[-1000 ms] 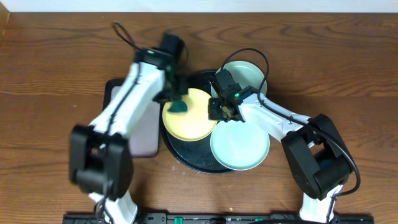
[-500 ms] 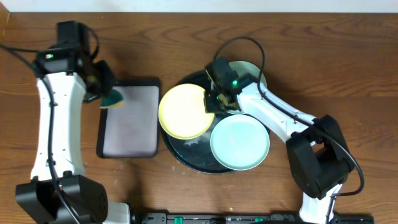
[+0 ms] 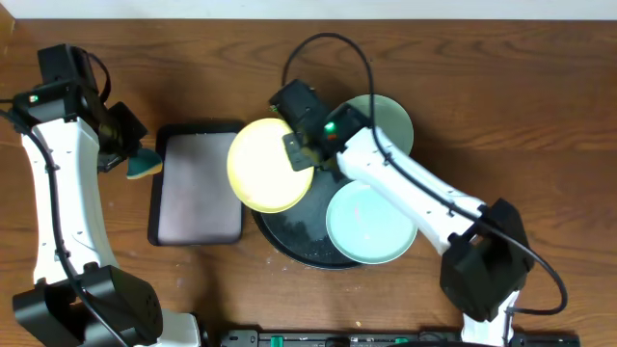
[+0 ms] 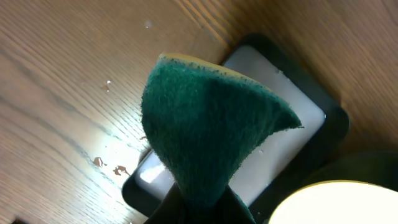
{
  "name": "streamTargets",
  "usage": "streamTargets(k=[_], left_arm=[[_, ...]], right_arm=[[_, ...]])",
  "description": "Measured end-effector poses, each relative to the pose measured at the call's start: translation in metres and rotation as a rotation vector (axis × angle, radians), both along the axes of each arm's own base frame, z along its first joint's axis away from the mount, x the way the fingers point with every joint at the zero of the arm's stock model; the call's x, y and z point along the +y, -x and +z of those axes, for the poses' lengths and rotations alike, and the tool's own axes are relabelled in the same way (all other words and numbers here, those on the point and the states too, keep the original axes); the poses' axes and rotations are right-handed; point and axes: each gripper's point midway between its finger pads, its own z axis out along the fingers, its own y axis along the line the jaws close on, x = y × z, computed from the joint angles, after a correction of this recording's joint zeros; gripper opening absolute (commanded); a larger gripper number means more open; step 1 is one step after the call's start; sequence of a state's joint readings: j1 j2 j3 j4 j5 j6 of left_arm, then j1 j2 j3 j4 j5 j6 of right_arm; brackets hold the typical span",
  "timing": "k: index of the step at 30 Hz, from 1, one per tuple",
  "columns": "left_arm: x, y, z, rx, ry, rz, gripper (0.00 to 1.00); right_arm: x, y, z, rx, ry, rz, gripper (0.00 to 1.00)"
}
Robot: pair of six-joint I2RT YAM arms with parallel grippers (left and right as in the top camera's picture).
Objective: Clean dirty plates on tray and stack at the side
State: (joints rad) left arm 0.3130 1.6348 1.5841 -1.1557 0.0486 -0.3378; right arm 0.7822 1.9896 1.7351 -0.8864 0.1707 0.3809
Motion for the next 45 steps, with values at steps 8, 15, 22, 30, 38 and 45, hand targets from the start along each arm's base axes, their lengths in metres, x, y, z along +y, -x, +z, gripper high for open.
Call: streamTargets(k=[8,15,22,30,38,45], left_arm=[[0.005,0.002,-0.001,-0.002,0.012,0.014,0.07],[0.027,0.011,-0.001,-0.02,0.058,0.091,0.07],[0.045,0.019,0.0,-0.038,0.094,0.155,0.08],[0.046,0.019,0.001,-0.057,0.134,0.167,0.07],[0.045,0.019,0.001,-0.059,0.14,0.165,0.08],[0.045,0.019,0.001,-0.059,0.14,0.165,0.08]], right_arm=[[0.044,-0.012,0.032,-0.263,0.001,0.066,0.01],[0.088,-0.011,0.071,-0.497,-0.015,0.15,0.01],[0.123,-0.009,0.086,-0.654,0.014,0.261,0.01],[0.137,-0.02,0.132,-0.899,0.064,0.236,0.01],[0.136,-0.019,0.157,-1.012,0.146,0.229,0.01],[0.131,-0.018,0.154,-1.008,0.214,0.232,0.01]])
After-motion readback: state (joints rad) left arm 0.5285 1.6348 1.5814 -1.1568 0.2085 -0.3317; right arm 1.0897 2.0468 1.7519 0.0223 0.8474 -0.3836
